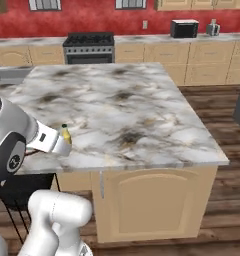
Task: Move the hot dog bun to the plate on the dining table and place the condiment next to that plate. Then navigate to the fridge and take the sausage and place it on the plate as well.
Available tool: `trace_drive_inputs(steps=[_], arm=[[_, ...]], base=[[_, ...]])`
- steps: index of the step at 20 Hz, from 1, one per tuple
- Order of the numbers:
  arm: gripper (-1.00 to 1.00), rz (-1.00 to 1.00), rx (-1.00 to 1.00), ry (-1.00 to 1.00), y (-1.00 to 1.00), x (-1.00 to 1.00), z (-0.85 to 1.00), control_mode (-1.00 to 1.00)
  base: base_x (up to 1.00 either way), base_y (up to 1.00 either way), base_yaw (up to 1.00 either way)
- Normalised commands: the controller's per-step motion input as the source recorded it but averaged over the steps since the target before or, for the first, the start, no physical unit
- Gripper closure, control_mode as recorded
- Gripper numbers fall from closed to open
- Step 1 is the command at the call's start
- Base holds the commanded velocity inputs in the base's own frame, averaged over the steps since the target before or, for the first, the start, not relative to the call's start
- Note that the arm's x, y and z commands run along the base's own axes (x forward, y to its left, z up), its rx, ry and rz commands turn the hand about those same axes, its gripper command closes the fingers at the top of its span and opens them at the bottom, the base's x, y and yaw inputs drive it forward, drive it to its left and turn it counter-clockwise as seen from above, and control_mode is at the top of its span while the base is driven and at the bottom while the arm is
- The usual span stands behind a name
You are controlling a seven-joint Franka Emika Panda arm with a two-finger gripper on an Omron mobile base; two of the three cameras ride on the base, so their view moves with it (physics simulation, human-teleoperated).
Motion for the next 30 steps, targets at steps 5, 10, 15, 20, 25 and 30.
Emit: trace_drive_inputs(steps=[5,10,15,20,25,30], arm=[[-1.0,0.0,0.0,0.0,0.0,0.0,0.0,1.0],[-1.0,0.0,0.0,0.0,0.0,0.0,0.0,1.0],[-1.0,0.0,0.0,0.0,0.0,0.0,0.0,1.0],[-1.0,0.0,0.0,0.0,0.0,0.0,0.0,1.0],[-1.0,0.0,0.0,0.0,0.0,0.0,0.0,1.0],[-1.0,0.0,0.0,0.0,0.0,0.0,0.0,1.0]], base=[[-0.25,-0.47,-0.72],[0.09,-0.99,-0.57],[0.51,-1.0,-0.32],[0.81,-1.0,-0.09],[0.94,-0.99,0.0],[0.99,-0.84,0.17]])
